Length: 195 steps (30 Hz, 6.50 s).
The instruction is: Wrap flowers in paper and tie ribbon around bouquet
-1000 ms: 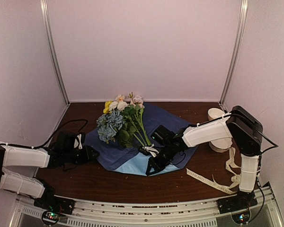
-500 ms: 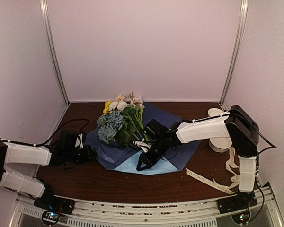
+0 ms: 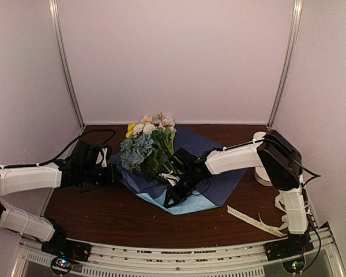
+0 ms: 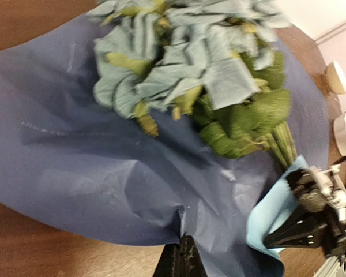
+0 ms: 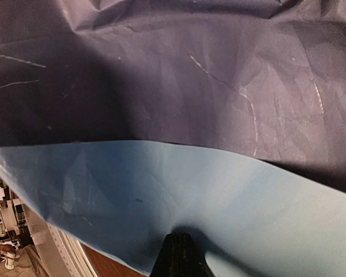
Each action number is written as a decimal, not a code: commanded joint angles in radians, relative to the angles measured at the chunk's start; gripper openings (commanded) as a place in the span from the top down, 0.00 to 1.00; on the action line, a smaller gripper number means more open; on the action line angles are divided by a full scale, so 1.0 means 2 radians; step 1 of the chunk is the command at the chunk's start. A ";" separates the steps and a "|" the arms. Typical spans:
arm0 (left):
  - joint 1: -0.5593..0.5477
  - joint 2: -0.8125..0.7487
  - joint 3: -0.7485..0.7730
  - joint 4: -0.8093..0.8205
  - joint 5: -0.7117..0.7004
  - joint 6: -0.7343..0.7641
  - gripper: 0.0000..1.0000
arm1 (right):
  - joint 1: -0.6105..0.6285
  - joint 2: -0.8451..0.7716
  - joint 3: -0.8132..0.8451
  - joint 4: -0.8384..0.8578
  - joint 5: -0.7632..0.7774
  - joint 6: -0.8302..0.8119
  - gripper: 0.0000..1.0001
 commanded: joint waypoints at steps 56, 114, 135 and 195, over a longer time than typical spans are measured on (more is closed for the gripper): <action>-0.067 0.363 0.456 -0.144 0.065 0.217 1.00 | -0.015 -0.108 -0.074 0.129 0.108 0.090 0.46; 0.120 0.334 0.425 -0.183 0.273 0.566 0.51 | -0.054 -0.197 -0.223 0.186 0.034 0.100 1.00; 0.099 0.350 0.485 -0.178 0.160 0.516 1.00 | -0.043 -0.212 -0.284 0.220 0.024 0.069 0.78; 0.086 0.297 0.281 0.039 0.077 0.174 0.15 | -0.090 -0.205 -0.360 0.277 -0.024 0.184 1.00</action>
